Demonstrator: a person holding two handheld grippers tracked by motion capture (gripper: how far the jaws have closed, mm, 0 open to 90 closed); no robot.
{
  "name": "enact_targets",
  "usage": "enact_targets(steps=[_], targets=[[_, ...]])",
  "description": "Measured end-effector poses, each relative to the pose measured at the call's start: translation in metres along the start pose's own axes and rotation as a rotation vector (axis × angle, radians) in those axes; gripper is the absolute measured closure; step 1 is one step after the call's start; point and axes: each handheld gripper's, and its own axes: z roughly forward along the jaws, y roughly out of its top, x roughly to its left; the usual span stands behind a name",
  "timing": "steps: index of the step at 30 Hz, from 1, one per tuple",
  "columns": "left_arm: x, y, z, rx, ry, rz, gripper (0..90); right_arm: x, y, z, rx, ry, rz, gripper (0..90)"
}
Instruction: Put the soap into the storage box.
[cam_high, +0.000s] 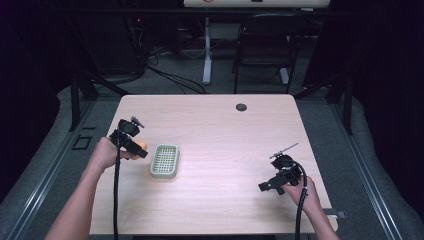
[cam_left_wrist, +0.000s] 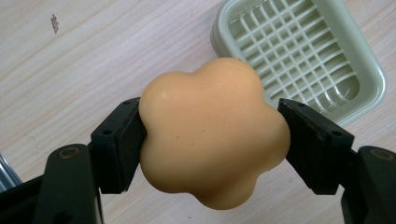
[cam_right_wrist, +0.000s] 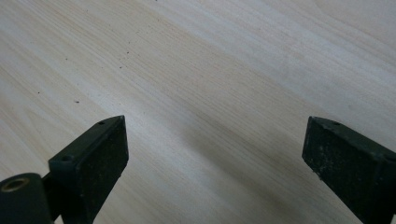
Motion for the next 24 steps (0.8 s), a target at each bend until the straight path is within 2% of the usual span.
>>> enact_targets(steps=[1,2,3,5,8,18,24], targets=[[-0.001,0.001,-0.001,0.0,0.001,0.0,26.8,-0.001,0.001,-0.001,0.016,0.004,-0.015,6.6],[-0.001,0.002,-0.001,0.0,0.0,0.002,26.8,0.0,0.0,0.0,0.001,0.0,-0.001,6.6],[-0.002,0.003,-0.002,-0.001,0.003,0.006,26.8,-0.001,0.0,0.0,0.011,0.004,-0.011,6.6],[-0.003,0.006,-0.003,0.0,0.0,0.012,26.8,0.0,0.0,0.0,0.001,0.0,0.001,6.6],[-0.006,0.01,-0.005,-0.002,-0.006,0.023,26.8,-0.001,0.001,-0.002,0.035,0.004,-0.03,6.6],[-0.018,0.022,-0.001,-0.003,-0.01,0.057,26.8,-0.001,0.001,-0.001,0.027,0.006,-0.024,6.6],[-0.027,0.03,0.004,-0.01,-0.027,0.077,26.8,-0.001,0.001,-0.001,0.029,0.006,-0.024,6.6]])
